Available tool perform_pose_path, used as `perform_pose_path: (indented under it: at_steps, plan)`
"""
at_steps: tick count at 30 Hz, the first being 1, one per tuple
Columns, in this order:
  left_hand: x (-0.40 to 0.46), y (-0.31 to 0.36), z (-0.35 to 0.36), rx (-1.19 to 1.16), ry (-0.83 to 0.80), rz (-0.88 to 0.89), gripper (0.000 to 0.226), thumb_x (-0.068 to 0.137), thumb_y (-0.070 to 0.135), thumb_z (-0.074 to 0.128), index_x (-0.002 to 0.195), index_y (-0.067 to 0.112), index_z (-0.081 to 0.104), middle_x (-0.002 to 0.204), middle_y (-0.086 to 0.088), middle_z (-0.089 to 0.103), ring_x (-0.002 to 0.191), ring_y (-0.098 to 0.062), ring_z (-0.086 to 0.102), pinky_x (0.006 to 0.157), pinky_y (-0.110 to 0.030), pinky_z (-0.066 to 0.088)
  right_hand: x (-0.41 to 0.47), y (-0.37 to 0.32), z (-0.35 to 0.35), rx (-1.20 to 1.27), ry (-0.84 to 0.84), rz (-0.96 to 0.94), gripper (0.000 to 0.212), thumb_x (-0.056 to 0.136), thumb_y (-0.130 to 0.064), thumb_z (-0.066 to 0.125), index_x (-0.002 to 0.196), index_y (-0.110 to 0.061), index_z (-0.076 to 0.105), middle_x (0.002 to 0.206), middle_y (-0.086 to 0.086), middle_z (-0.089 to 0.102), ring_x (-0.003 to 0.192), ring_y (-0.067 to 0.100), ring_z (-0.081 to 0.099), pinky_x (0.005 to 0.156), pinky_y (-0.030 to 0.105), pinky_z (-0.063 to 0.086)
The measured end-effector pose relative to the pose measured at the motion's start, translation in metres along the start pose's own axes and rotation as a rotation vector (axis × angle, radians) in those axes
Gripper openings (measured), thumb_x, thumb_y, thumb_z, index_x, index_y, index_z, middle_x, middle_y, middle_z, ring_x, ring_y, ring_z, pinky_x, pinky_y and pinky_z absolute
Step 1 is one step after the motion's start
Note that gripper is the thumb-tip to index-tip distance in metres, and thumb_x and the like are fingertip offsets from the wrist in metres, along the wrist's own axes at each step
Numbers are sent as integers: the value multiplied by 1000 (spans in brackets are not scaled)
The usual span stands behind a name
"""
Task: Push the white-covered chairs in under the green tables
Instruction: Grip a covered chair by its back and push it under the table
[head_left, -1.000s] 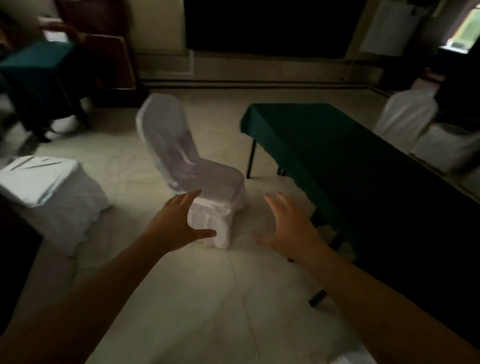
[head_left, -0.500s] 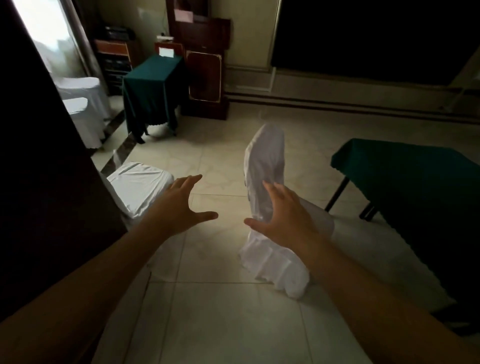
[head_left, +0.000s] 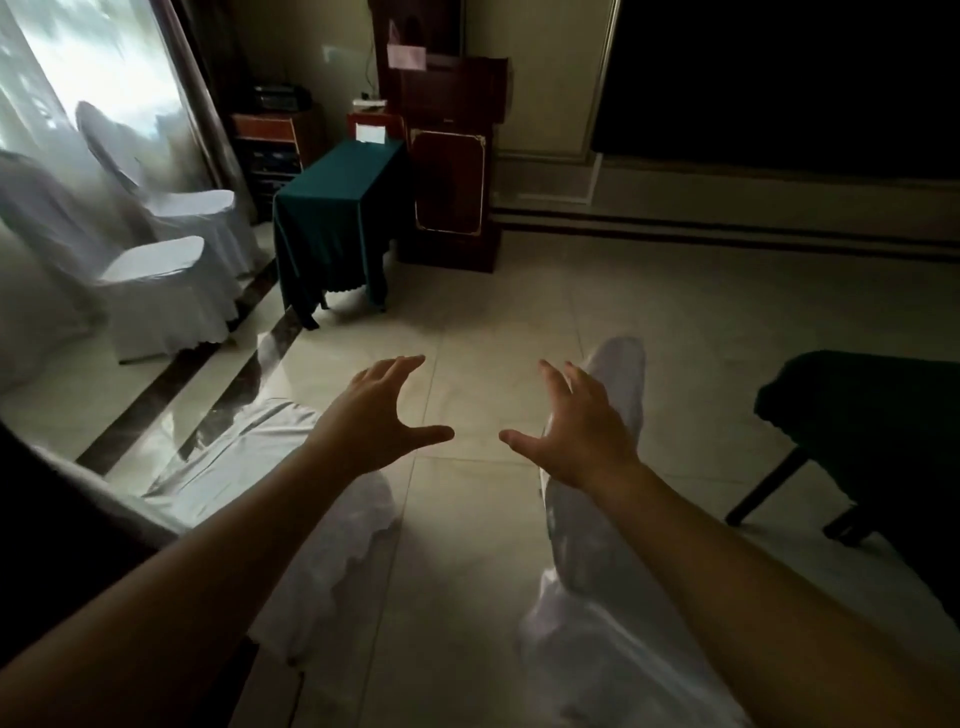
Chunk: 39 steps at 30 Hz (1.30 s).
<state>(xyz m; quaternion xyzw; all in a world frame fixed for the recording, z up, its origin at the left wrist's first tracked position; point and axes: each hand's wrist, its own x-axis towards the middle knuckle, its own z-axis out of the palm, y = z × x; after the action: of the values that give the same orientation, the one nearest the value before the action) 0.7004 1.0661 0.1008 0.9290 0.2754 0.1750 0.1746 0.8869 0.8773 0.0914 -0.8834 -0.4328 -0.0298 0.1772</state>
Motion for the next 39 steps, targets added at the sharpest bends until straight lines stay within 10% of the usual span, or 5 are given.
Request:
perform_pose_path:
  at_steps: [18,39]
  plan:
    - [401,-54,88,-79,-292,506,104,60,79,65,145,36,24,150,1,34,132,-25,36,102,-46,38,254,59,62,-182,143,596,101,73,-81,54,152,-29,16,160,9,17,143,34,18,106,52,36]
    - [511,182,238,-144,-721,1309,108,53,88,61,143,43,20,151,5,33,133,-21,36,103,-41,34,206,151,32,-204,406,1397,102,68,-89,33,151,-31,16,158,9,21,142,31,21,112,55,23]
